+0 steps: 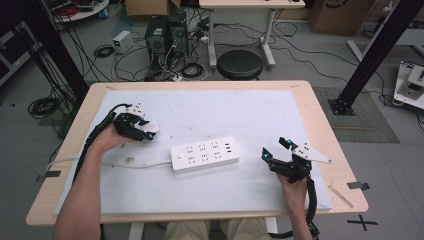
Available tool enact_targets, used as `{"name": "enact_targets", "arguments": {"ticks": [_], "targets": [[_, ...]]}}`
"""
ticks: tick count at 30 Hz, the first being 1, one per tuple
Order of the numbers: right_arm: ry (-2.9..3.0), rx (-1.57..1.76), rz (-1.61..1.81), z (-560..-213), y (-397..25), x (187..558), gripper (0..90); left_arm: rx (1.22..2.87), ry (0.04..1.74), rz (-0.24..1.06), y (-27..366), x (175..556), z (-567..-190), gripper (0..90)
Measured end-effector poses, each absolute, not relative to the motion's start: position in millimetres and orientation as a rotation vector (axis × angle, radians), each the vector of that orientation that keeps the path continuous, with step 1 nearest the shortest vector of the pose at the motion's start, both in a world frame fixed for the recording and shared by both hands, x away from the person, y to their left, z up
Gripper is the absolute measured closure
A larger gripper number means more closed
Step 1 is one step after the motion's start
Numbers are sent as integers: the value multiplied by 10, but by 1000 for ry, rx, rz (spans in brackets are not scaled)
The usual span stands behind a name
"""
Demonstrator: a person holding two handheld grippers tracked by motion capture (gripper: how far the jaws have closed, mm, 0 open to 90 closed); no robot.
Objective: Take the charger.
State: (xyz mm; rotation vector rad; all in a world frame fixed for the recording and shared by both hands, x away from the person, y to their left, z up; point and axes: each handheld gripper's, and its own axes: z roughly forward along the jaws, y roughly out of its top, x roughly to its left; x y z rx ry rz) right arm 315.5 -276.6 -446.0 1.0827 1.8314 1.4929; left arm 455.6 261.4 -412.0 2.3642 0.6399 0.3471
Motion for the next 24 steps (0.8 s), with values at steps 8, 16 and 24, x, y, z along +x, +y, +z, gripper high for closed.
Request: {"name": "enact_targets", "arguments": {"ticks": [8,16,24], "targets": [[1837,1090,1494,-4460,-2762,3150,206,2299,709,374,2580,4412,-4022,424],[1834,1082,1492,-4460,-2766,3155,206,2302,771,439,2441,4262,-3938,424],[1833,1080,1502,-4459,-2767,3153,206,2274,811,457,2334,4136,-3935,424]]}}
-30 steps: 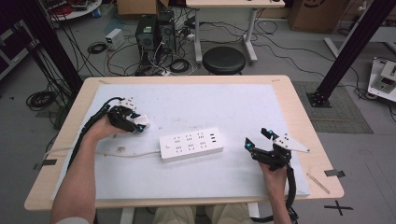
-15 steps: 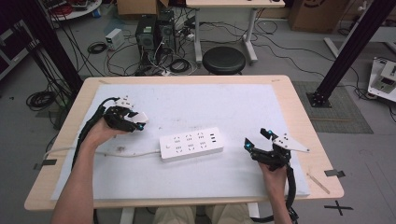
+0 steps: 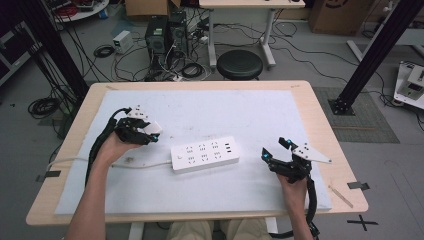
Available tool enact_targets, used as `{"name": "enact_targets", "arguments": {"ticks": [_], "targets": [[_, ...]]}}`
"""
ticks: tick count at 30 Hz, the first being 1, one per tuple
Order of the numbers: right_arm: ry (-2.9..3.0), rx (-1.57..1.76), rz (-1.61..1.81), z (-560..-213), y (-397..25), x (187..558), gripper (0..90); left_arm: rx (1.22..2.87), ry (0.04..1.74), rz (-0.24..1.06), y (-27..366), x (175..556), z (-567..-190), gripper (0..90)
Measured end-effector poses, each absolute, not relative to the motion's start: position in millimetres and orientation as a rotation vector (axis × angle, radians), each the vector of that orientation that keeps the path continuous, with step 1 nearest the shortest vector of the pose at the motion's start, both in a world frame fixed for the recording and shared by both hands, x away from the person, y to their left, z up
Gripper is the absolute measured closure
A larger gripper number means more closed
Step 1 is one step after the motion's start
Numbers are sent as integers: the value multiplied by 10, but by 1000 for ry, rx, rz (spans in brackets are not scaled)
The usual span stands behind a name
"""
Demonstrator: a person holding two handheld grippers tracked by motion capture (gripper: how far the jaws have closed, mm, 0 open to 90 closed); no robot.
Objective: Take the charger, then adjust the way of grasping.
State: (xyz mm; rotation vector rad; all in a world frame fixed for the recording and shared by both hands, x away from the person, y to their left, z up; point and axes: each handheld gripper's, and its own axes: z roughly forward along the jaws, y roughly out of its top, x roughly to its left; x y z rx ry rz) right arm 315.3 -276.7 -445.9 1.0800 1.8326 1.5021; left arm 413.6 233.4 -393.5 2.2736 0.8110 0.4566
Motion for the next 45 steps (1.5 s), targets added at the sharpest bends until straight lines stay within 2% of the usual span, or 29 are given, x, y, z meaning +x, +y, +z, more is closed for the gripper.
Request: {"name": "enact_targets", "arguments": {"ticks": [14,26,35,45], "targets": [[1831,1088,1501,-4460,-2769,3157,206,2237,810,521,2220,3932,-3798,424],[1842,1087,1503,-4466,-2765,3165,206,2154,832,554,2137,3648,-3831,424],[1847,1087,1490,-4466,-2752,3167,207,2151,827,554,2076,3595,-3846,424],[1856,1094,1497,-4469,-2744,3175,207,2137,779,657,1889,3469,-3795,424]]}}
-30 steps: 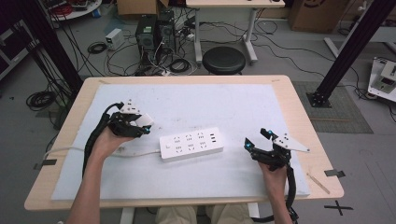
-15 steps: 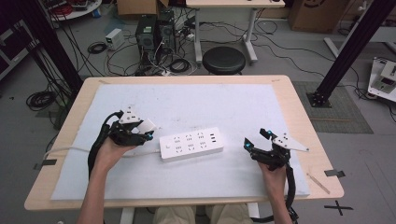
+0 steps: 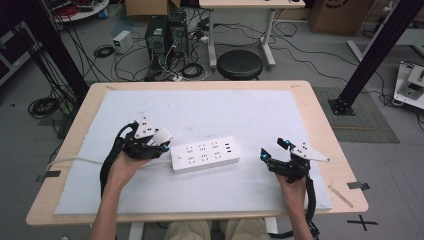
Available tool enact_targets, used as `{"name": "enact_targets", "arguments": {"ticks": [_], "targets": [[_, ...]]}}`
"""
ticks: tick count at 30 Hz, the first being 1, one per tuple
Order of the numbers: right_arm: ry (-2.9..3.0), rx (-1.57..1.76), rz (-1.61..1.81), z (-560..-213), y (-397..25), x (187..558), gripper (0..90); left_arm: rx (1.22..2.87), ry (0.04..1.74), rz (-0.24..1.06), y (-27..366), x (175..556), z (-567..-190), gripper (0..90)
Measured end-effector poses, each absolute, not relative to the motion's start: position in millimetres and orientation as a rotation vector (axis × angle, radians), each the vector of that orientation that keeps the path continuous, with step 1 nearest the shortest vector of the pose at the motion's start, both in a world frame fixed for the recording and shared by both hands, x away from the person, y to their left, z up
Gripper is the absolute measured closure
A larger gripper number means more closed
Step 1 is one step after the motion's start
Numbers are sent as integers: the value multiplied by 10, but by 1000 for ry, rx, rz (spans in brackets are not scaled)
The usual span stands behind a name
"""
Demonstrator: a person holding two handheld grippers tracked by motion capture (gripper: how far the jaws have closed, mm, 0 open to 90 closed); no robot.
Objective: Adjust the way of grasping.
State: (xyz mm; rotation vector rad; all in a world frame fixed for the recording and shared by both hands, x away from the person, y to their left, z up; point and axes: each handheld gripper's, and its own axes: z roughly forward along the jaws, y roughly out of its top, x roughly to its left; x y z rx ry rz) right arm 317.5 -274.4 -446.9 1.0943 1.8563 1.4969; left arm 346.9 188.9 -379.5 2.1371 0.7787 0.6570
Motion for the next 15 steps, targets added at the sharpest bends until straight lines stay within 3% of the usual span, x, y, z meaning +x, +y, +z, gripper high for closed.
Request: {"name": "enact_targets", "arguments": {"ticks": [15], "targets": [[1909,1094,1500,-4417,-2683,3187,206,2095,665,806,1443,3122,-3776,424]]}}
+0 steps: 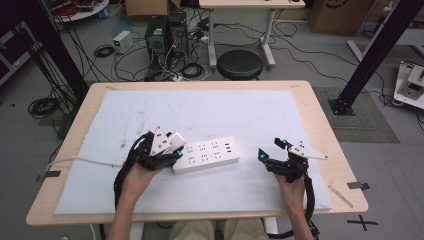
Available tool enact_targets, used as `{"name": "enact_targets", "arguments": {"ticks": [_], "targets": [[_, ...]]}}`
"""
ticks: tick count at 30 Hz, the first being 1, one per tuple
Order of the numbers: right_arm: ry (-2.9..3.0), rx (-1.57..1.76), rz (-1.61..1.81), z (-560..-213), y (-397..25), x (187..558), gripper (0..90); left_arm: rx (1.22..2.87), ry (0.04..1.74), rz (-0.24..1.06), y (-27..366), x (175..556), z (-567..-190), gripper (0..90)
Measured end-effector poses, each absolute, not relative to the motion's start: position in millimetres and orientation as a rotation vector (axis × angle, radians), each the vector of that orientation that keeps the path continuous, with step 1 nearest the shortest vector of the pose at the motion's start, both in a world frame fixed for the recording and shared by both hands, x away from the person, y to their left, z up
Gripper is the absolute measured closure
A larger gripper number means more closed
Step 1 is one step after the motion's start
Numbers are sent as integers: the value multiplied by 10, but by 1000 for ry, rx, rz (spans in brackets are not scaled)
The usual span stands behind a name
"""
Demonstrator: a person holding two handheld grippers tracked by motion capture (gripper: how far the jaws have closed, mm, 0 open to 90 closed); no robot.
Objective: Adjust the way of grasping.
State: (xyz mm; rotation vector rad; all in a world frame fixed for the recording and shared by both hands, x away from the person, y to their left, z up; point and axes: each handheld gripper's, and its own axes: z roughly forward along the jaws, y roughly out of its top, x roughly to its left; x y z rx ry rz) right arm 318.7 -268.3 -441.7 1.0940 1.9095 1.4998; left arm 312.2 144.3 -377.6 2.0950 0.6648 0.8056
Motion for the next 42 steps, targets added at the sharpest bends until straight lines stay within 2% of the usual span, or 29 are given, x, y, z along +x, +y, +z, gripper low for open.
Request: {"name": "enact_targets", "arguments": {"ticks": [17,31,42], "targets": [[2027,1091,1555,-4333,-2618,3177,210,2073,591,987,1085,2807,-3945,424],[2098,1059,1765,-4200,-2436,3182,210,2010,380,1250,754,2579,-4094,424],[2207,937,1875,-4104,-2242,3153,210,1935,242,1341,569,2449,-4137,424]]}}
